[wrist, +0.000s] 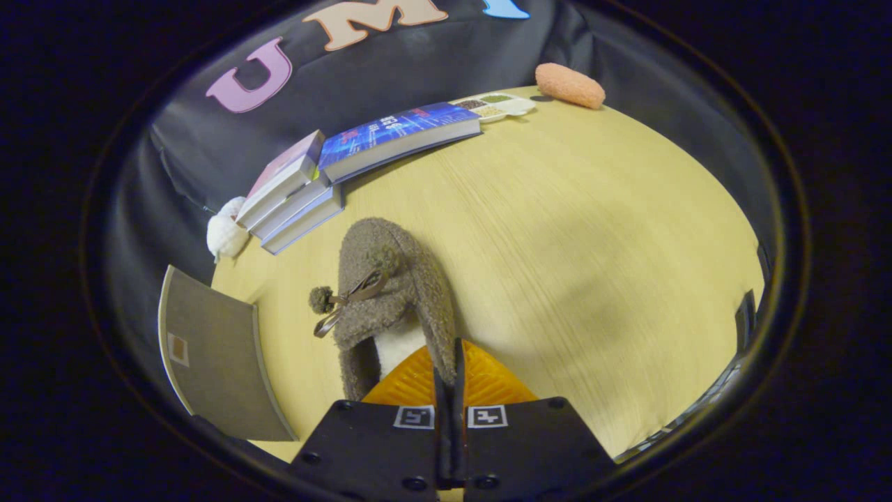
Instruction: Open the storage box then place both shoes into the box .Put the left shoe in first, then the right shoe, with the right side of both shoes facing outward in a uniform manner.
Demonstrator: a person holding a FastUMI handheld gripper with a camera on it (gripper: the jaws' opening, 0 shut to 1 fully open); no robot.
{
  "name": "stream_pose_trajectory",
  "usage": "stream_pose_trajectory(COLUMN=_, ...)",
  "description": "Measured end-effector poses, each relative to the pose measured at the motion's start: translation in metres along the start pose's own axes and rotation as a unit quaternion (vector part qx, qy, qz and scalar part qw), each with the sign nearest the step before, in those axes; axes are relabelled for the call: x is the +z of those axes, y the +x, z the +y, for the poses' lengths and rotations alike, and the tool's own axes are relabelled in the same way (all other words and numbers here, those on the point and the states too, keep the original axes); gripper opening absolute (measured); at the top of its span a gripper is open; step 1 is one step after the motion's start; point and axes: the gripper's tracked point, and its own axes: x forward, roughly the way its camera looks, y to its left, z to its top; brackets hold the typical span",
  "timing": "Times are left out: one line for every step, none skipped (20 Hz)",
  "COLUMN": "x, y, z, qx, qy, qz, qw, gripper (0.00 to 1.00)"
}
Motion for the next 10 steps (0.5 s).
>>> stream_pose_trajectory(x=0.0, y=0.0, z=0.0, qx=-0.002, qy=0.008, qz=0.002, qw=1.0, gripper=0.03)
stream_pose_trajectory(x=0.001, y=-0.001, z=0.001, qx=-0.004, qy=0.014, qz=0.003, qw=1.0, gripper=0.04)
stream_pose_trajectory(x=0.0, y=-0.001, z=0.003, qx=-0.005, qy=0.018, qz=0.004, qw=1.0, gripper=0.03)
stream_pose_trajectory(x=0.0, y=-0.002, z=0.005, qx=-0.005, qy=0.023, qz=0.007, qw=1.0, gripper=0.04)
stream_pose_trajectory(x=-0.001, y=-0.004, z=0.009, qx=-0.001, qy=0.029, qz=0.009, qw=1.0, gripper=0.04)
stream_pose_trajectory(x=0.001, y=-0.005, z=0.014, qx=0.005, qy=0.034, qz=0.009, qw=0.999, gripper=0.03)
stream_pose_trajectory(x=0.003, y=-0.007, z=0.018, qx=0.011, qy=0.036, qz=0.007, qw=0.999, gripper=0.04)
stream_pose_trajectory(x=0.005, y=-0.01, z=0.024, qx=0.016, qy=0.038, qz=0.005, qw=0.999, gripper=0.04)
stream_pose_trajectory(x=0.007, y=-0.013, z=0.028, qx=0.02, qy=0.039, qz=0.003, qw=0.999, gripper=0.04)
stream_pose_trajectory(x=0.01, y=-0.017, z=0.034, qx=0.025, qy=0.041, qz=0.0, qw=0.999, gripper=0.03)
